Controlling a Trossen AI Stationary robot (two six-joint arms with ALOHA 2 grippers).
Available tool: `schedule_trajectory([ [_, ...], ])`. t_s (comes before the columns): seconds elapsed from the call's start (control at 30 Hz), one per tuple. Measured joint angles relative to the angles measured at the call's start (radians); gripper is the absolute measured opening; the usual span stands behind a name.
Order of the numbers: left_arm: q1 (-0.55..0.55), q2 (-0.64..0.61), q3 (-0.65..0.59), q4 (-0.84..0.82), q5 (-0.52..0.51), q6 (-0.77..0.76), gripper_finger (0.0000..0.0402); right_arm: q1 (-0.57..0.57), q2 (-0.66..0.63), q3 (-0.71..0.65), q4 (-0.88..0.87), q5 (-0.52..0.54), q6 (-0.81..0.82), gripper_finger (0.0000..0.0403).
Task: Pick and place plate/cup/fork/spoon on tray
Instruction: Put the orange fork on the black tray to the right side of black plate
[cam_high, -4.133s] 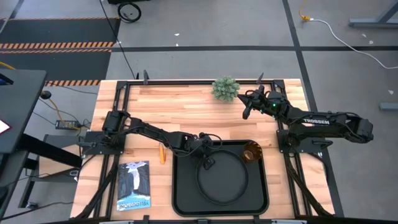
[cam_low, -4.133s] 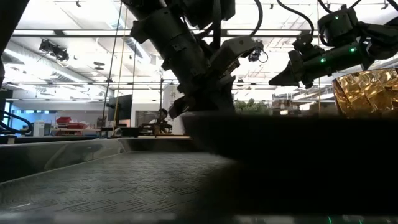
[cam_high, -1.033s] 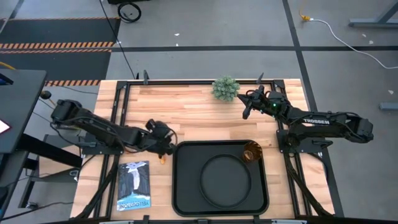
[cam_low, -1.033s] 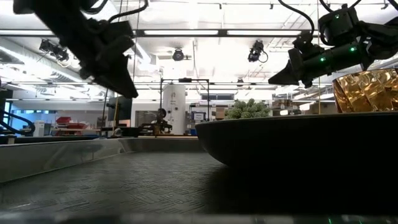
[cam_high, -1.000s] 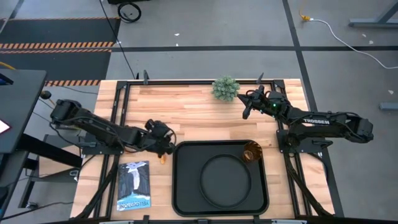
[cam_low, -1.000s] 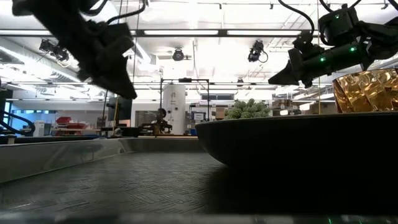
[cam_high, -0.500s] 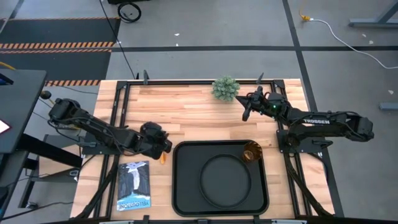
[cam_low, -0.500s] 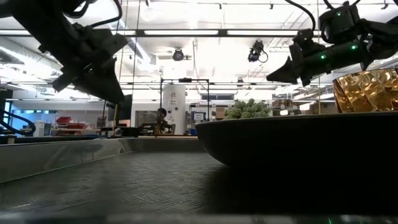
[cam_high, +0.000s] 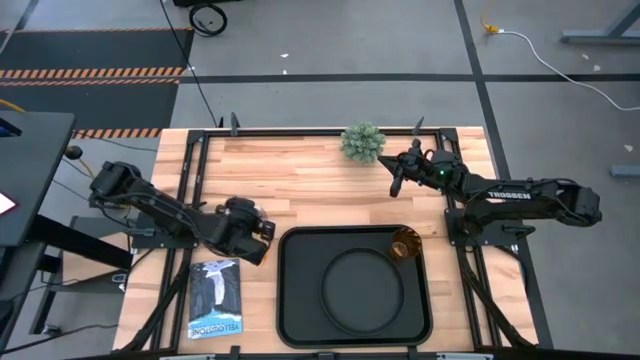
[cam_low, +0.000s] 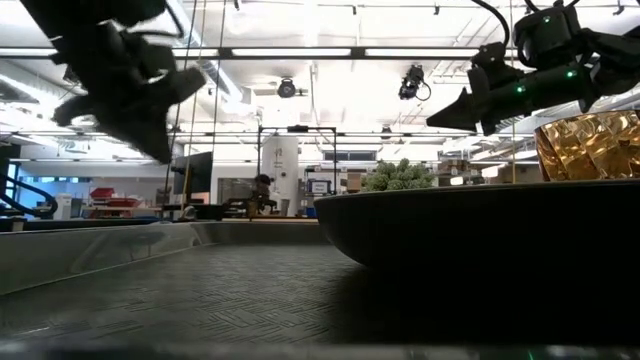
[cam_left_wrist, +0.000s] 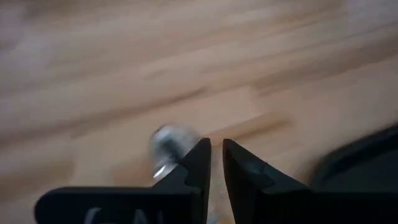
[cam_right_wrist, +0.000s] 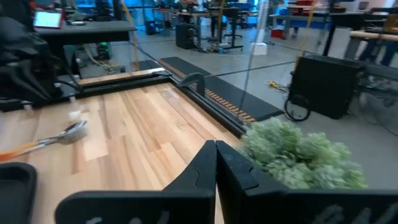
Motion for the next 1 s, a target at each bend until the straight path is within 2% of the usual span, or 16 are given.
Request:
schedule_trajectory([
  [0.13, 0.003, 0.023, 0.008, -0.143, 0.164, -0.182, 0.0048, 0.005, 0.0, 0.0, 0.006, -0.033, -0.001, 0.0007],
  [0.27, 0.011, 0.023, 0.008, -0.104, 0.242, -0.211, 0.0051, 0.014, 0.0, 0.0, 0.009, -0.034, -0.001, 0.0007],
  [0.53, 0.061, 0.042, 0.008, 0.042, 0.256, -0.124, 0.0109, 0.038, 0.0, 0.0, 0.013, -0.036, -0.019, 0.0007],
  [0.67, 0.119, 0.092, 0.008, 0.121, 0.281, -0.02, 0.0135, 0.05, 0.0, 0.0, 0.018, -0.036, -0.019, 0.0007],
  [0.83, 0.183, 0.14, 0.008, 0.206, 0.349, 0.08, 0.0137, 0.058, 0.002, 0.0, 0.023, -0.037, -0.017, 0.0007],
  [1.0, 0.196, 0.16, 0.008, 0.243, 0.392, 0.129, 0.0129, 0.06, 0.011, -0.001, 0.025, -0.037, -0.017, 0.0007],
])
